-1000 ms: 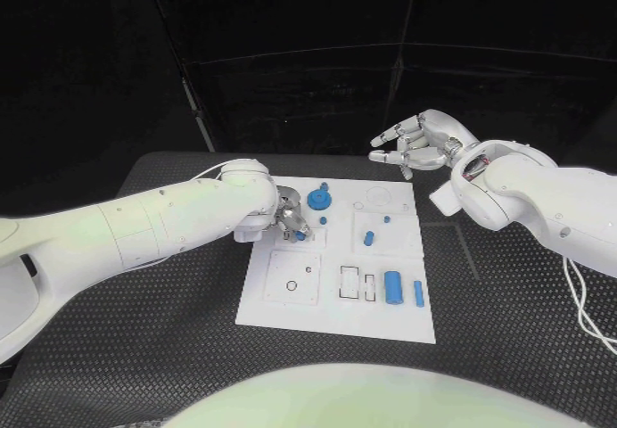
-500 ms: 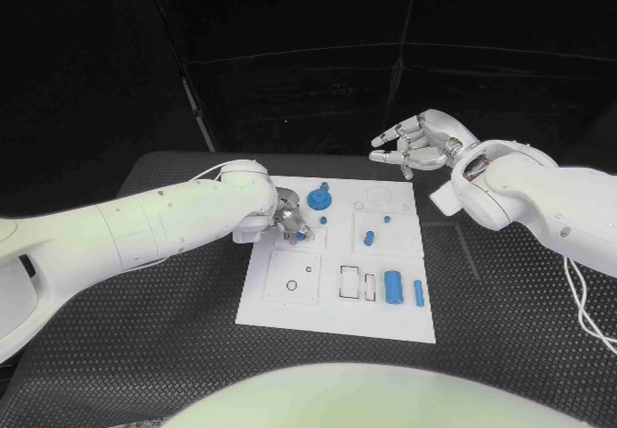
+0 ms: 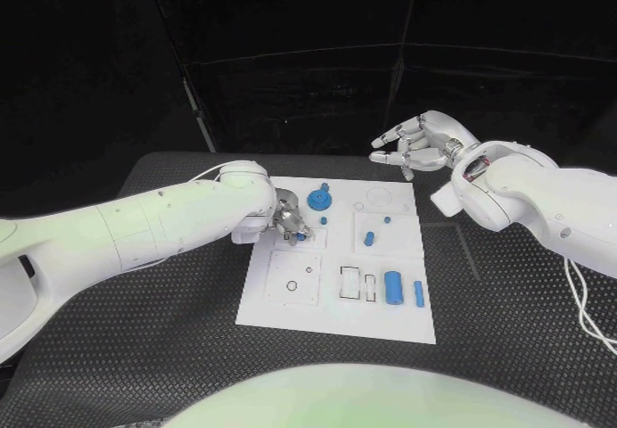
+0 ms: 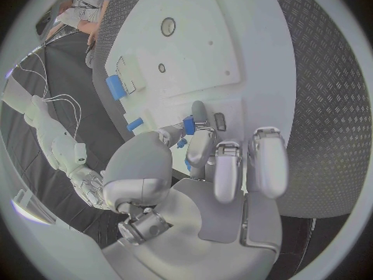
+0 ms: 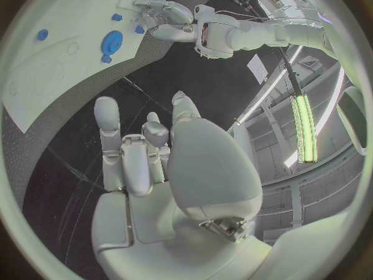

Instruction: Assemble the parts on the task board

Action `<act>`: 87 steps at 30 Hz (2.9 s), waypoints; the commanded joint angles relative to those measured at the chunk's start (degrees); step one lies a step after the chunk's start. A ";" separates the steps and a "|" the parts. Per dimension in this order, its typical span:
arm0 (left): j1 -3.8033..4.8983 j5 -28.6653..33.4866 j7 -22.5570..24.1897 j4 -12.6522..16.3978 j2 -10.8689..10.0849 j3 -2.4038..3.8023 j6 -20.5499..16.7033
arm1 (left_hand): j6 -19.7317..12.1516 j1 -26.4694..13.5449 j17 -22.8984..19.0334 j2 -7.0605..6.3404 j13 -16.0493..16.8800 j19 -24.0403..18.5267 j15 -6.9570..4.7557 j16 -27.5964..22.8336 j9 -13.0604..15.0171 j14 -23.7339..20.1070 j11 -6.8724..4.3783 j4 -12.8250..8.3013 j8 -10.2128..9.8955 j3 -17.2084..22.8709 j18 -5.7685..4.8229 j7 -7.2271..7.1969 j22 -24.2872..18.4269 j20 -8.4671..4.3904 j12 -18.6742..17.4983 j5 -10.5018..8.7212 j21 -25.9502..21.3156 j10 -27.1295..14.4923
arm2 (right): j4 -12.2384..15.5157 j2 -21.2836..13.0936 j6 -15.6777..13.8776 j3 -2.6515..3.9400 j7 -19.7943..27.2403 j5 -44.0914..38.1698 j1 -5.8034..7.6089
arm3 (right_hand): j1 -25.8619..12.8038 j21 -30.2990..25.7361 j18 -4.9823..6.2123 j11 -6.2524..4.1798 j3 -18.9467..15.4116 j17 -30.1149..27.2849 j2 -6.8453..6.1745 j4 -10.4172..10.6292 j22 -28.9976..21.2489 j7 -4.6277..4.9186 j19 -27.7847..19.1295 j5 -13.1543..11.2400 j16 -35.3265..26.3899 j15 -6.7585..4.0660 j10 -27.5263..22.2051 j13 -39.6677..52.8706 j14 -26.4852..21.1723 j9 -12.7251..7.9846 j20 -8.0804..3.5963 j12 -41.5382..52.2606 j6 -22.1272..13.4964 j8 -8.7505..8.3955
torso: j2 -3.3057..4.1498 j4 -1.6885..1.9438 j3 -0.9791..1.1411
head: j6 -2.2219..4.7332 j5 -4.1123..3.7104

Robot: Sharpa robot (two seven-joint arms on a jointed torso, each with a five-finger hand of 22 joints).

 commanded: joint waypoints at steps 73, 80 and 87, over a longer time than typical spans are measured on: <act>5.89 3.98 0.77 -20.06 6.96 3.38 2.85 | -7.56 17.58 15.09 0.44 -17.30 -3.32 2.61 0.18 -6.74 6.04 3.92 5.62 -5.55 -35.63 0.86 4.57 -3.27 2.85 -13.45 -0.33 -7.07 -13.43 | -0.84 0.71 0.83 -0.07 0.18 -0.10 0.05 | -0.88 -0.43 0.38 -0.09 -1.34 0.01 0.65 0.75 -0.22 -0.25 -0.16 0.38 -0.48 -0.30 0.10 -0.13 2.33 -0.08 -0.27 -0.08 0.09 0.46 | 0.54 -0.31 -0.08 | 1.68 0.27; 5.65 2.62 0.71 -21.17 7.33 3.36 3.23 | -7.54 17.62 15.09 0.54 -16.81 -3.20 2.58 0.18 -6.63 6.04 3.88 5.61 -5.42 -35.82 0.82 4.53 -3.07 2.82 -12.93 -0.36 -6.90 -13.18 | -0.89 0.77 0.86 -0.07 0.16 -0.10 0.04 | -0.88 -0.43 0.38 -0.09 -1.34 0.01 0.65 0.75 -0.22 -0.25 -0.16 0.38 -0.48 -0.30 0.10 -0.13 2.33 -0.08 -0.27 -0.08 0.09 0.46 | 0.55 -0.23 -0.03 | 1.60 0.52; 5.49 2.27 0.64 -21.70 7.54 3.34 4.25 | -7.59 17.95 15.09 0.73 -16.38 -3.09 2.53 0.18 -6.42 6.04 3.82 5.51 -5.21 -36.16 0.78 4.47 -2.88 2.76 -12.32 -0.36 -6.76 -13.00 | -0.91 0.82 0.93 -0.07 0.14 -0.10 0.04 | -0.87 -0.44 0.38 -0.09 -1.34 0.02 0.67 0.75 -0.22 -0.25 -0.16 0.40 -0.48 -0.30 0.11 -0.13 2.33 -0.08 -0.27 -0.08 0.08 0.47 | 0.56 -0.30 -0.03 | 1.54 0.57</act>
